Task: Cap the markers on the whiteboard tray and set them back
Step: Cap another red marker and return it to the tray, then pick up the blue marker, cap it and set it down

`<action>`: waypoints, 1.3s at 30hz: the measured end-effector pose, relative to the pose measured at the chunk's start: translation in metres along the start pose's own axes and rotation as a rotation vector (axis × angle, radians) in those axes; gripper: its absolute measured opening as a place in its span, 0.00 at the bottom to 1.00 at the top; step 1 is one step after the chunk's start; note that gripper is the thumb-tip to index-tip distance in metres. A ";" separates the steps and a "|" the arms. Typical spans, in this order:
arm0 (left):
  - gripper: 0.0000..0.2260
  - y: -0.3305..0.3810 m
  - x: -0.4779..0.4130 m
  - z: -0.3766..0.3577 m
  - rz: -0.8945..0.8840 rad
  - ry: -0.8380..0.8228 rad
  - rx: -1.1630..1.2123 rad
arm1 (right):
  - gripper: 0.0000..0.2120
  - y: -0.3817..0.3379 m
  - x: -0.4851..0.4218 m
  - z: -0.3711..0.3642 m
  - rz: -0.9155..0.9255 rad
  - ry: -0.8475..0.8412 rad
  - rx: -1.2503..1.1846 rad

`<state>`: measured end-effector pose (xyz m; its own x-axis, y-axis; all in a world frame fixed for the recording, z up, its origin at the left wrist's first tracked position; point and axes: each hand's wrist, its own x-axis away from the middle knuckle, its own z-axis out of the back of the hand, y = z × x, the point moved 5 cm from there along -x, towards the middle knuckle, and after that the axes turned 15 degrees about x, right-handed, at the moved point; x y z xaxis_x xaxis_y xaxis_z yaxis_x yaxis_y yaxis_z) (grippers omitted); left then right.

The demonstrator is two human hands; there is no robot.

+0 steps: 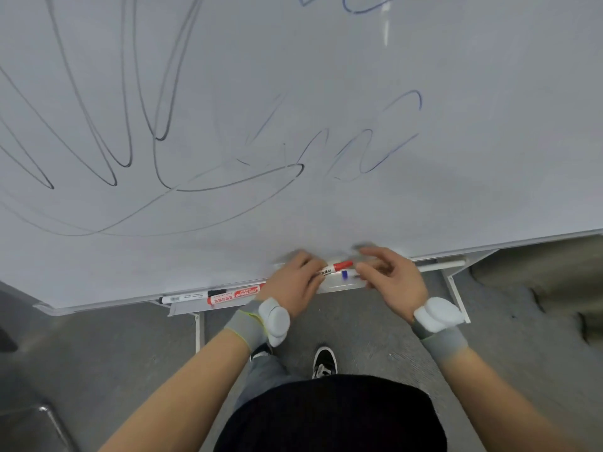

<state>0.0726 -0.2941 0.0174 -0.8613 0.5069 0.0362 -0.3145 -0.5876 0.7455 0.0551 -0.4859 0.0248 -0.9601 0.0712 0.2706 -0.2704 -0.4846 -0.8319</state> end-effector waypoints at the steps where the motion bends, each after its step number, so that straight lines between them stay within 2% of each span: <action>1: 0.09 -0.006 0.000 0.000 -0.002 0.031 -0.026 | 0.12 0.005 -0.001 0.012 0.012 0.076 0.090; 4: 0.10 -0.020 0.004 -0.004 0.036 0.066 -0.116 | 0.10 0.018 0.002 0.038 0.049 0.174 0.345; 9: 0.08 -0.028 0.001 -0.021 0.026 0.010 -0.323 | 0.12 0.043 -0.004 0.033 0.199 0.034 0.707; 14: 0.10 -0.028 -0.003 -0.028 0.079 0.003 -0.382 | 0.11 0.041 -0.017 0.018 0.379 0.000 0.857; 20: 0.05 0.010 -0.028 -0.037 -0.037 0.042 -0.298 | 0.07 0.040 -0.031 0.018 0.479 -0.040 0.982; 26: 0.10 0.033 -0.051 -0.060 -0.126 -0.146 -0.268 | 0.08 0.050 -0.030 0.025 0.529 -0.127 1.005; 29: 0.11 0.033 -0.059 -0.066 -0.175 -0.188 -0.283 | 0.06 0.047 -0.026 0.034 0.502 -0.107 0.931; 31: 0.10 0.035 -0.064 -0.068 -0.217 -0.205 -0.344 | 0.06 0.046 -0.024 0.047 0.423 -0.036 0.842; 33: 0.03 0.038 -0.066 -0.074 -0.251 -0.208 -0.483 | 0.06 0.049 -0.022 0.063 0.305 0.047 0.747; 36: 0.15 0.041 -0.068 -0.084 -0.263 -0.187 -0.562 | 0.07 0.057 -0.020 0.080 0.142 0.138 0.617; 39: 0.15 0.045 -0.066 -0.088 -0.201 -0.162 -0.503 | 0.05 0.063 -0.016 0.085 0.007 0.187 0.426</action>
<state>0.0805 -0.4094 -0.0103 -0.7050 0.7069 0.0571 -0.6517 -0.6775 0.3409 0.0595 -0.5915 0.0087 -0.9689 0.2033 0.1413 -0.2476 -0.7978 -0.5497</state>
